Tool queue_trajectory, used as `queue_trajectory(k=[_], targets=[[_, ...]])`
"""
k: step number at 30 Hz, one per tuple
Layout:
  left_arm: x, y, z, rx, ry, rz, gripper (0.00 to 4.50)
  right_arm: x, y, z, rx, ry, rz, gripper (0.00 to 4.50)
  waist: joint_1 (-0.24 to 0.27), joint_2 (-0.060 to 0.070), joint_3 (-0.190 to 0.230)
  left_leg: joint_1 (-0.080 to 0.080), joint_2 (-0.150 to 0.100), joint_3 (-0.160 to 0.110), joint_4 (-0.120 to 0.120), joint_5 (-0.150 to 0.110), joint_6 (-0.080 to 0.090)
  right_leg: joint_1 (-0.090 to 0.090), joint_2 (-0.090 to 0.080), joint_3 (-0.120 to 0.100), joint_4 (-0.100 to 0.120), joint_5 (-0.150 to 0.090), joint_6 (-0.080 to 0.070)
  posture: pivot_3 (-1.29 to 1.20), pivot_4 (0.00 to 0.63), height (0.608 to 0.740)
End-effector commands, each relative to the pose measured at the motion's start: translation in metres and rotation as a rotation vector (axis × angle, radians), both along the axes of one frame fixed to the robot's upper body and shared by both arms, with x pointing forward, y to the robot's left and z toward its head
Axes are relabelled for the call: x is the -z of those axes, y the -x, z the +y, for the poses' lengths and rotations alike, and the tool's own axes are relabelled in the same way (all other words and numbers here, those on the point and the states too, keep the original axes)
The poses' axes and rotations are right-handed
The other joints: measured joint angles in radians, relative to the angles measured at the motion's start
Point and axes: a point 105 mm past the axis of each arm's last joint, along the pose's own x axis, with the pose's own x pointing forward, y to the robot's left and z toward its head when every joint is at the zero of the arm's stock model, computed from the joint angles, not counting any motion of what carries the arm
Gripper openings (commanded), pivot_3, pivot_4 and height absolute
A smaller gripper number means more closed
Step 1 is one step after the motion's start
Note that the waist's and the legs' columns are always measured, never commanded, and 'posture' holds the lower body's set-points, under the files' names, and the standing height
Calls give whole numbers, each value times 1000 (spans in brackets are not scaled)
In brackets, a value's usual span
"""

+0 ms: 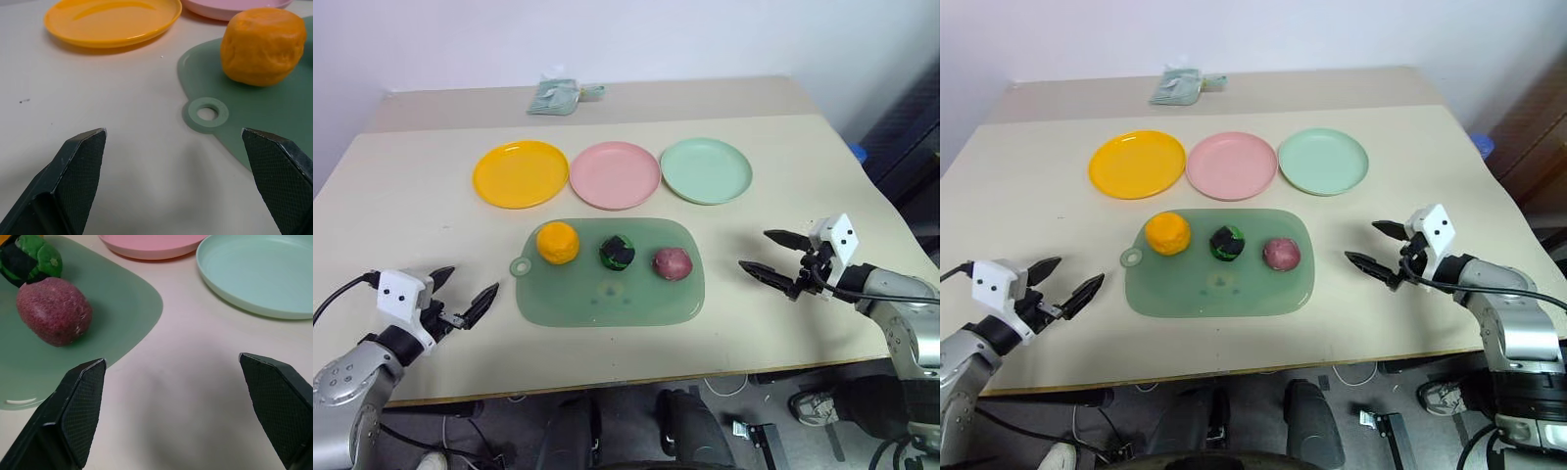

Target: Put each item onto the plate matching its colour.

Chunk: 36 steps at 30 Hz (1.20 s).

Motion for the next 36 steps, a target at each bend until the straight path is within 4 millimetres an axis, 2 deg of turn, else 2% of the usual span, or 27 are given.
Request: queue_trajectory(k=[1, 9, 18, 22, 25, 30, 32, 34, 36], targets=[[-13, 3, -4, -5, -23, -61, 4500, -12, -3, -1, -17, 31, -42, 4414, 0, 0, 0, 0, 0, 0, 0, 0, 0, 0, 0, 0, 0, 0, 0, 0, 150, 740], [-12, 11, -10, -22, -13, -53, 4500, -12, -9, 8, -42, 34, -52, 4414, 1, 0, 0, 0, 2, -1, 9, 0, 1, 3, 1, 0, 2, 0, 0, 0, 150, 740], [-11, 1, -20, -18, -2, -53, 4500, -11, -11, 8, 29, 31, -101, 4414, 2, 0, 0, -1, 1, -2, 10, -1, 1, 4, 1, 0, 2, 0, 0, 0, 150, 740], [-14, -19, -30, -8, 30, -77, 4500, -25, -13, 5, 86, -10, -161, 4414, 6, 0, 0, -1, 0, -2, 10, -1, 1, 4, 1, 0, 2, 0, 0, 0, 150, 740], [-19, -31, -36, 18, 68, -87, 4500, -26, -9, 7, 99, -42, -154, 4414, 5, 0, 0, 0, 0, -3, 11, -1, 1, 5, 2, -1, 2, 0, 1, 0, 150, 740], [-38, -55, -66, 124, 68, -127, 4500, -39, 2, 21, 57, -59, -189, 4414, 4, -1, 0, -1, 0, -3, 11, -1, 1, 5, 3, -1, 2, 1, 2, 0, 150, 740], [-40, -60, -75, 166, 72, -120, 4500, -47, 7, 34, 11, -81, -199, 4414, 2, -1, 0, 0, 0, -3, 11, -1, 1, 6, 3, 0, 3, 1, 2, 0, 150, 740], [-37, -68, -93, 232, 42, -102, 4500, -54, 14, 55, -68, -86, -211, 4414, 1, 0, 0, 0, 0, -3, 11, -1, 1, 6, 4, 0, 3, 1, 2, 0, 150, 740], [-33, -75, -99, 248, 16, -82, 4500, -56, 19, 70, -109, -96, -214, 4414, 1, 0, 0, 0, 0, -3, 11, -1, 1, 6, 5, 0, 3, 1, 3, 0, 150, 740]])
